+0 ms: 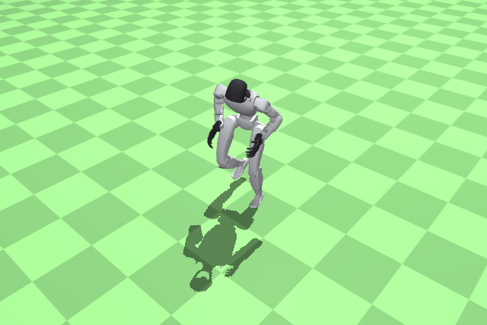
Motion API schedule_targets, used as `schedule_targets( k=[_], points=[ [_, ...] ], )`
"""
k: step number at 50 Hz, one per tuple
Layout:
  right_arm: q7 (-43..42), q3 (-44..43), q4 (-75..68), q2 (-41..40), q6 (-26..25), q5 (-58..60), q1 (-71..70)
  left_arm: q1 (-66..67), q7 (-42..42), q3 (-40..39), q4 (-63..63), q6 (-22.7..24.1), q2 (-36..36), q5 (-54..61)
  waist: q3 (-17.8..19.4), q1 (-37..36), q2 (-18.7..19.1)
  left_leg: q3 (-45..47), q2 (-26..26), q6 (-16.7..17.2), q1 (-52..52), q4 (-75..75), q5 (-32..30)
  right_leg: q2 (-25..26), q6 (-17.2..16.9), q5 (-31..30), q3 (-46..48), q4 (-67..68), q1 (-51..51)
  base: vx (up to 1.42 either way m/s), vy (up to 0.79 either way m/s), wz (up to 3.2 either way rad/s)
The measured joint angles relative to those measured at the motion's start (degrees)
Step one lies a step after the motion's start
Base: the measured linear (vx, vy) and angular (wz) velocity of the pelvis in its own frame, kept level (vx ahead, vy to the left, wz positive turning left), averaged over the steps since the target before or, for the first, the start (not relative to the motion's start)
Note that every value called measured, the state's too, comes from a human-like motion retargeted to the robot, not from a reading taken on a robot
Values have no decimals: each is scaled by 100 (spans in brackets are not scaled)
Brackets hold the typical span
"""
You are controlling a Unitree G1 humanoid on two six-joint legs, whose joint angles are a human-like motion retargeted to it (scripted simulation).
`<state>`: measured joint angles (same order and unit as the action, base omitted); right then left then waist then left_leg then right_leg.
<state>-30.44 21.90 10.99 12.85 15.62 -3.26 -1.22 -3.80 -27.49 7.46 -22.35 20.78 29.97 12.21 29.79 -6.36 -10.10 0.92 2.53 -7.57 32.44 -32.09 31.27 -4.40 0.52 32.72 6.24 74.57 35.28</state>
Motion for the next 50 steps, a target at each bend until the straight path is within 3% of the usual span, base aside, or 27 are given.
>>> schedule_targets(
  k=[3,7,10,13,15,16,18,20,23,25,28,31,35,37,40,42,45,47,50],
  points=[
    [-112,21,-703,212,0,-260,372,-1600,-581,-620,-376,-124,-174,-553,0,-21,118,58,-12,258,352,-332,5,-64,106,74,-161,434,566,5,5,15],
    [437,-491,110,976,313,-128,941,-2505,-1270,-1236,-1257,-12,-340,-1060,0,199,337,60,88,405,-312,934,-588,181,-35,-350,-115,-854,506,16,6,-27],
    [728,-818,862,1170,394,-282,1200,-1791,-1326,-1308,-1641,-47,-243,-1443,0,529,394,87,88,589,-1189,2201,-1611,355,-382,-1470,148,-3234,-305,29,5,-13],
    [855,-953,1428,1237,378,-229,1101,-672,-745,-962,-1362,-60,-336,-785,0,1018,181,-63,-345,892,-1909,2688,-2304,281,-723,-2683,-19,-6017,-1461,37,2,28],
    [911,-1059,1764,1262,283,-129,840,-50,-187,-623,-926,-97,-515,57,0,1233,-3,-147,-700,794,-2333,2543,-2205,101,-922,-3176,-410,-7075,-1995,42,2,0],
    [955,-1171,1951,1261,239,-10,667,183,138,-468,-637,-164,-619,446,-47,1269,-65,-59,-853,611,-2356,2017,-1861,-30,-998,-3205,-557,-7211,-2133,44,2,-35],
    [1008,-1459,2383,1269,268,239,323,601,659,-147,-68,-321,-788,775,-249,1316,-48,245,-1010,275,-2060,363,-1050,-253,-931,-2860,-691,-7241,-2320,43,5,-53],
    [873,-1691,2811,1273,376,469,-175,880,856,206,489,-465,-855,561,-529,1289,203,558,-836,124,-1565,-1596,-335,-277,-543,-2031,-684,-7051,-2430,42,8,-78],
    [665,-1601,2888,1040,347,767,-1562,941,870,642,998,-637,-904,536,-670,1258,595,623,-501,28,-1432,-3437,242,-70,116,-949,-863,-6254,-2525,39,14,-112],
    [671,-1518,2653,768,268,970,-2440,901,827,634,846,-608,-784,583,-861,1307,749,637,-353,-125,-1460,-3996,400,41,248,-564,-976,-5361,-2348,39,15,-91],
    [419,-1680,2714,620,272,1333,-2898,427,574,275,114,-383,-490,401,-1450,1247,843,725,-349,-309,-1459,-3666,339,-120,45,-807,-1078,-5493,-2529,41,11,-23],
    [-2,-1960,3114,794,367,1552,-2669,-355,141,-287,-624,-181,-409,258,-2118,1031,751,811,-572,-337,-1427,-2199,105,-458,-351,-1793,-1101,-6469,-2822,38,14,12],
    [-53,-1899,3433,1087,475,1424,-1770,-1243,-428,-1011,-1575,105,-734,-47,-2662,896,821,965,-545,112,-1903,870,-612,-545,-850,-2864,-741,-7064,-3051,30,18,-26],
    [269,-1657,3281,1170,551,1230,-1246,-1785,-547,-1276,-2062,169,-872,-194,-2586,894,1149,1029,-132,532,-2269,2095,-1144,-268,-687,-2670,-328,-6743,-3278,25,18,-64],
    [1026,-1265,2699,1266,648,351,-587,-2797,-342,-1441,-2589,212,-869,-111,-2130,1016,1716,899,634,1317,-2689,2698,-1580,189,-204,-1568,89,-4643,-3258,21,19,-39],
    [1315,-987,1982,1289,490,-176,-386,-3765,-377,-1112,-2431,154,-701,-281,-1901,1075,1568,743,542,1231,-2537,2102,-954,2,-149,-738,-61,-2462,-2625,10,14,16],
    [1480,-691,931,1292,205,-581,115,-4681,-881,-336,-1596,-236,-406,-1181,-1603,999,1104,638,78,326,-1809,323,256,-361,-35,125,-527,-228,-1817,5,5,35],
    [1629,-651,702,1105,344,-1348,656,-4343,-798,392,-621,-764,-419,-2780,-1372,858,1025,726,112,324,-1628,-225,485,-434,179,293,-469,176,-1642,10,1,0],
    [2083,-846,1120,1139,482,-2111,1070,-2487,-317,745,435,-682,-262,-2735,-1216,808,1157,950,212,571,-2042,423,91,-588,248,151,37,-631,-1820,19,-2,-35]
  ],
)
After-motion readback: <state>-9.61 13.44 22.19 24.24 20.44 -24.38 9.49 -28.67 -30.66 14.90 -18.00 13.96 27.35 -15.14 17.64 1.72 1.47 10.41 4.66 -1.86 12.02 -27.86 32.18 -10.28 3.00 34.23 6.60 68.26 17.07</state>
